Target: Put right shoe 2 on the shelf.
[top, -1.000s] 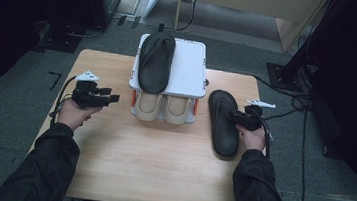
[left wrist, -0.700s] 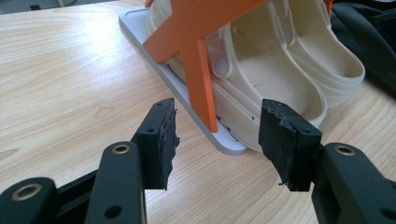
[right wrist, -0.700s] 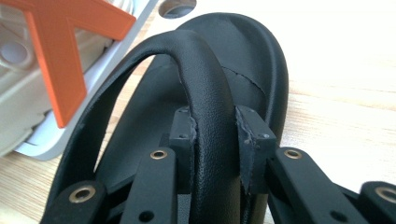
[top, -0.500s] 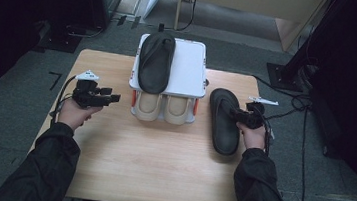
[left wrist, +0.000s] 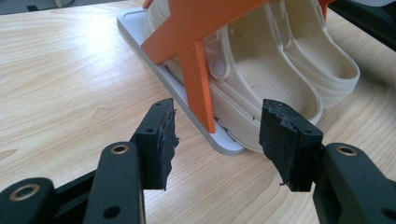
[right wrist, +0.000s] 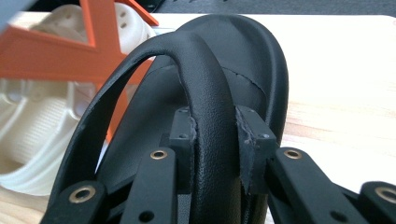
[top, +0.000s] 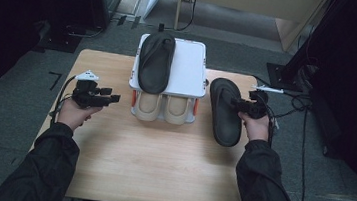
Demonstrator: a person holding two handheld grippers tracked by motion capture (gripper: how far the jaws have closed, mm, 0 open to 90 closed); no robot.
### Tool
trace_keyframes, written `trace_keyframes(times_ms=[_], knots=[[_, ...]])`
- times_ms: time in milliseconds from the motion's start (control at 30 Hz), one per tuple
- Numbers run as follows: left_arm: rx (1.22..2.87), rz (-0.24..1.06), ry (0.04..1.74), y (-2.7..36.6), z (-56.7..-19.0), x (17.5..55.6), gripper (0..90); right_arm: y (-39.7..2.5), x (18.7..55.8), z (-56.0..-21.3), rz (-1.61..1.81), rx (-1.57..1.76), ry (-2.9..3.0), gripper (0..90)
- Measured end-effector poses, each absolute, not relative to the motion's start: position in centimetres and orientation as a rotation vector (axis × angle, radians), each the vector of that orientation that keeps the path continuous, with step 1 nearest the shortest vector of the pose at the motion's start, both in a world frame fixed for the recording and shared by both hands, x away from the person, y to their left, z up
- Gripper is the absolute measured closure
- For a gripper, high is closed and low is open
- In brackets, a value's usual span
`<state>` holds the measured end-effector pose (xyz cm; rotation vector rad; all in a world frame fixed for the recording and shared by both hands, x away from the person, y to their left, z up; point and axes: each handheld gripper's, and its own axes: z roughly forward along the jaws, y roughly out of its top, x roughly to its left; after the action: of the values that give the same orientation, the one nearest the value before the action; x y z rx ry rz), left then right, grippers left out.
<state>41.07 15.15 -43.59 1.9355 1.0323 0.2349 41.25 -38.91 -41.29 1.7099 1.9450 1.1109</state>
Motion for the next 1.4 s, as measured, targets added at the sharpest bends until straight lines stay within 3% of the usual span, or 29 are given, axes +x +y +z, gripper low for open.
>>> trace_keyframes(times_ms=[500,833,1067,1400], knots=[[1.944,0.226,1.025,15.0,-43.7,41.0,46.2,-39.1,42.8,-34.0,1.091,1.697,1.905,70.9],[1.931,0.213,1.026,15.1,-43.7,41.1,46.2,-36.3,45.0,-29.9,1.099,1.66,1.908,70.8],[1.929,0.202,1.014,15.3,-43.6,41.1,46.6,-32.7,46.9,-28.8,1.1,1.615,1.933,70.8],[1.925,0.201,0.998,15.3,-43.5,41.0,46.6,-27.5,49.7,-29.8,1.109,1.623,1.968,70.7]])
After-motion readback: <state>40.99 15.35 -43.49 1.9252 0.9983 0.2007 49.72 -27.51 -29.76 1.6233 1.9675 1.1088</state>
